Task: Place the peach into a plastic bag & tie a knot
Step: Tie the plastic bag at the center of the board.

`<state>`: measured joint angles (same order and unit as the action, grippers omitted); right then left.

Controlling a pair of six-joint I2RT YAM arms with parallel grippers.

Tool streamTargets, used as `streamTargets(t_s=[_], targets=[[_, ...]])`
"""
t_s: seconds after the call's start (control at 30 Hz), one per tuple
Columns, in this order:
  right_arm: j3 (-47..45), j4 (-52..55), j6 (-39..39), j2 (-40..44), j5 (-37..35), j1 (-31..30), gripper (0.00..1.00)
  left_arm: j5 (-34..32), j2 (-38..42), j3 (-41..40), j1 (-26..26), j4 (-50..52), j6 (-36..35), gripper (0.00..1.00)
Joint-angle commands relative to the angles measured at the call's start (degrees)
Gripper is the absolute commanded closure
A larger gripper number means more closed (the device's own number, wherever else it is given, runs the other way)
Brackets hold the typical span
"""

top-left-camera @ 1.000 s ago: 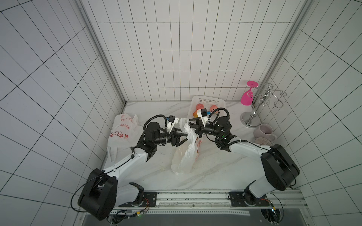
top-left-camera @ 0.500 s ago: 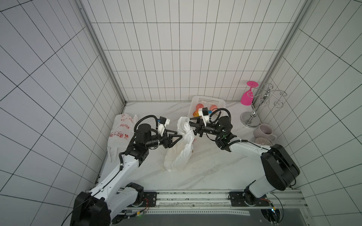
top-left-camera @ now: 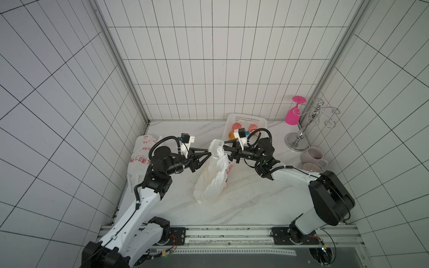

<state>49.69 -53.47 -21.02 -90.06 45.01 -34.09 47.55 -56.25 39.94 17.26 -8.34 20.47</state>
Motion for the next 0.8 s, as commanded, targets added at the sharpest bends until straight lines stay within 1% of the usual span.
streamTargets(t_s=[0.0,0.13,0.2,0.27,0.33,0.43,0.5,0.77], targets=[[1.6,0.1,0.5,0.0,1.1,-0.7,0.52,2.8,-3.8,1.2,0.5,-2.8,-0.5,0.66],[2.1,1.2,0.5,0.4,1.6,-1.1,0.58,3.1,-5.6,1.1,0.5,-3.1,-1.3,0.68],[2.3,1.5,0.4,0.5,1.8,-1.4,0.6,2.2,-5.7,0.6,0.5,-3.0,-1.6,0.69],[2.5,1.9,0.5,0.3,2.2,-1.6,0.6,2.2,-6.1,0.1,0.4,-3.7,-1.4,0.7],[2.8,2.0,0.5,0.0,2.2,-2.1,0.6,4.0,-6.7,-0.1,0.6,-5.0,-0.3,0.7],[3.0,1.7,0.3,-0.1,2.1,-2.2,0.6,6.5,-6.9,-0.7,1.1,-6.1,0.6,0.63],[3.2,1.7,0.0,0.0,2.5,-2.2,0.6,6.8,-6.6,-1.4,1.4,-6.7,0.6,0.58],[4.5,0.6,-1.7,-0.8,3.7,-4.9,0.54,7.3,-9.1,-0.9,2.1,-8.5,1.8,0.51]])
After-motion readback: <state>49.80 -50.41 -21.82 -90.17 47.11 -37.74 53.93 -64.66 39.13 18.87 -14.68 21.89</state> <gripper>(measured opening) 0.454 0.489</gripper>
